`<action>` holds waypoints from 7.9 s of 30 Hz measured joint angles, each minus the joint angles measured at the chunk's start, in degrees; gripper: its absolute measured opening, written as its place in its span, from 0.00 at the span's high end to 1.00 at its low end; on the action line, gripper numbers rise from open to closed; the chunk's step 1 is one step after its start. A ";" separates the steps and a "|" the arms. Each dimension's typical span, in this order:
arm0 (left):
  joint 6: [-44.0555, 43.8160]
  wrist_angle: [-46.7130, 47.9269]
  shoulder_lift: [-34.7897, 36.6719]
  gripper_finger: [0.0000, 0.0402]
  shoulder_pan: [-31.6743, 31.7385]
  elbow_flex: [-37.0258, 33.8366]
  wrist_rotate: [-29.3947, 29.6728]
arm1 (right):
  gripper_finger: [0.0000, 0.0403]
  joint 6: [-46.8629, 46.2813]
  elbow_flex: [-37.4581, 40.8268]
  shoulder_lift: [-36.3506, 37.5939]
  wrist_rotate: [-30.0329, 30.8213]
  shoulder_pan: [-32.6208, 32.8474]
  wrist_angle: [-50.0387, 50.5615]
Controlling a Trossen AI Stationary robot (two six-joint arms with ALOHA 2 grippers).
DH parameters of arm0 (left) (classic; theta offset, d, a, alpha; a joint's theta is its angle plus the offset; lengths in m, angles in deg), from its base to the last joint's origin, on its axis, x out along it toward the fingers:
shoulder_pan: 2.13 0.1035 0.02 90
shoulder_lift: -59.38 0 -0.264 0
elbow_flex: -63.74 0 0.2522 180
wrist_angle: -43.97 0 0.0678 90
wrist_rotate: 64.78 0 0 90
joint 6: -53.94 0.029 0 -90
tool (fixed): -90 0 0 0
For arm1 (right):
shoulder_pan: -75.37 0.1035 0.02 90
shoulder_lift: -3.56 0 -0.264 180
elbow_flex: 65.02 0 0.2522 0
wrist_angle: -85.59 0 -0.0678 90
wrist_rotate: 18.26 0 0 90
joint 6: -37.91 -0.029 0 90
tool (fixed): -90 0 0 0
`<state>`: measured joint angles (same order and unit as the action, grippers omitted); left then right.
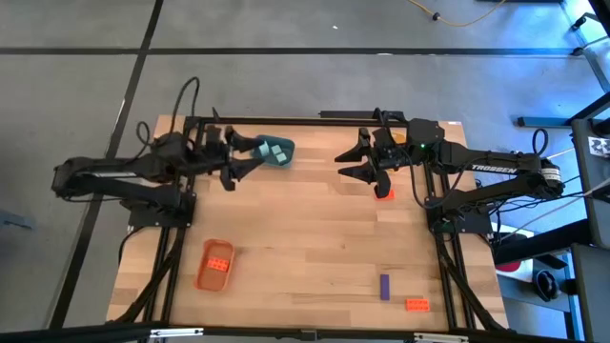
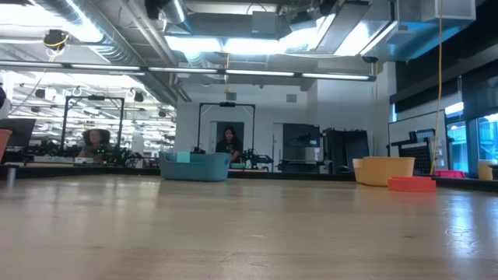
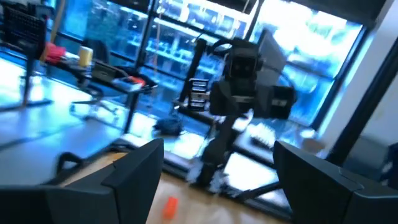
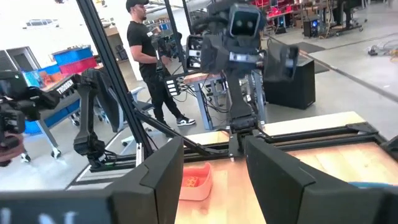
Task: Sort & place blocks by color
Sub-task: Put the top orange game piece into the orange bin
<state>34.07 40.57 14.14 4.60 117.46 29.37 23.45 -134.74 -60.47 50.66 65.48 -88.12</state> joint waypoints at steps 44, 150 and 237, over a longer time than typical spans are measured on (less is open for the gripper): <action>6.55 -5.63 -4.37 0.27 -5.04 -2.39 3.30 | 0.57 -30.23 -0.02 0.04 9.74 -3.59 23.87; 5.02 -6.05 -4.36 0.27 -5.00 -2.35 8.87 | 0.57 -81.03 14.58 -4.54 37.13 3.55 58.05; 3.95 11.50 2.65 0.27 -5.00 -2.39 3.83 | 0.65 -1.52 -10.54 -22.75 11.46 0.97 15.80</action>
<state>38.02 52.07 16.79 -0.40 115.06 33.20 21.93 -145.28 -83.22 62.11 66.46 -72.32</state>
